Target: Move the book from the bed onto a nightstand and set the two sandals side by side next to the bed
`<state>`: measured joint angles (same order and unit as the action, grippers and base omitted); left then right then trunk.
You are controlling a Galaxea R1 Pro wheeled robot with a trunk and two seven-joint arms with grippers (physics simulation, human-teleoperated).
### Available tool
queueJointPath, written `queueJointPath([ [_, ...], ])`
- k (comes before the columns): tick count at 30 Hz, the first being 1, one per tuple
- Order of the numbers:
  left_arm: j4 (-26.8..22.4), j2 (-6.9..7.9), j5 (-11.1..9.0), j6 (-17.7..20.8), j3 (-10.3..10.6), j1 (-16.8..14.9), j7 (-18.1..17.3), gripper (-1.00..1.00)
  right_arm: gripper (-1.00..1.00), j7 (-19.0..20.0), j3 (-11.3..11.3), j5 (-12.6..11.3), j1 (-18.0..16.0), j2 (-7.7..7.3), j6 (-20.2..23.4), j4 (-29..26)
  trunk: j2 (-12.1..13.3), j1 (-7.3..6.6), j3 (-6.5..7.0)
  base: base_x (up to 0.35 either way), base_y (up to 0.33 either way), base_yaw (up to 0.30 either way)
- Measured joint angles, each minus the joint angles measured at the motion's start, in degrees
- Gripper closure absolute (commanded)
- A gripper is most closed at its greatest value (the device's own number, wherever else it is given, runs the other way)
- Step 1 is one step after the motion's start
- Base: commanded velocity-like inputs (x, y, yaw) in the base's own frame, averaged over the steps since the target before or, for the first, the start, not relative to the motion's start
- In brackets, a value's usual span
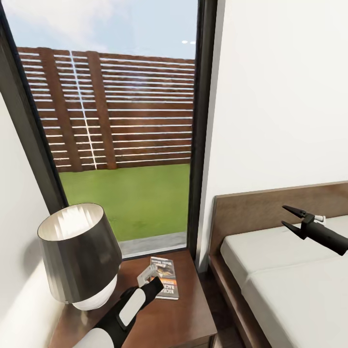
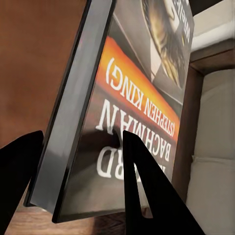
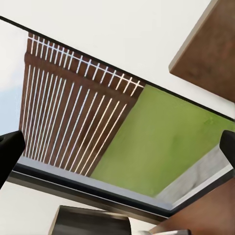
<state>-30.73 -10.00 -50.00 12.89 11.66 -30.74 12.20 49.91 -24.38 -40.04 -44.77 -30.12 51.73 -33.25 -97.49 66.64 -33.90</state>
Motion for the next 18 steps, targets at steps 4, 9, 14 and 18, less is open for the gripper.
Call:
queueJointPath([
  [4, 0.0, 0.0, -0.1, 0.1, 0.2, 0.0, 0.0, 1.0, -1.0, 0.0, 0.0, 0.0, 0.0, 0.04, 0.0, 0.0, 0.0, 0.0, 0.0, 0.0, 0.0, 0.0],
  [9, 0.0, 0.0, 0.1, 0.3, 0.1, 0.0, 0.1, 1.0, -1.0, -0.1, 0.0, 0.0, 0.0, 0.05, 0.0, 0.0, 0.0, 0.0, 0.0, 0.0, 0.0, 0.0],
  [14, 0.0, 0.02, 0.1, 0.8, 0.1, 0.0, 0.2, 1.0, -1.0, -0.1, 0.0, 0.0, 0.0, 0.05, 0.0, 0.0, 0.0, 0.0, 0.0, 0.0, 0.0, 0.0],
  [18, -0.1, 0.02, 0.1, 1.0, 0.1, 0.0, 0.3, 1.0, -1.0, -0.1, 0.0, 0.0, 0.0, 0.05, 0.0, 0.0, 0.0, 0.0, 0.0, 0.0, 0.0, 0.0],
])
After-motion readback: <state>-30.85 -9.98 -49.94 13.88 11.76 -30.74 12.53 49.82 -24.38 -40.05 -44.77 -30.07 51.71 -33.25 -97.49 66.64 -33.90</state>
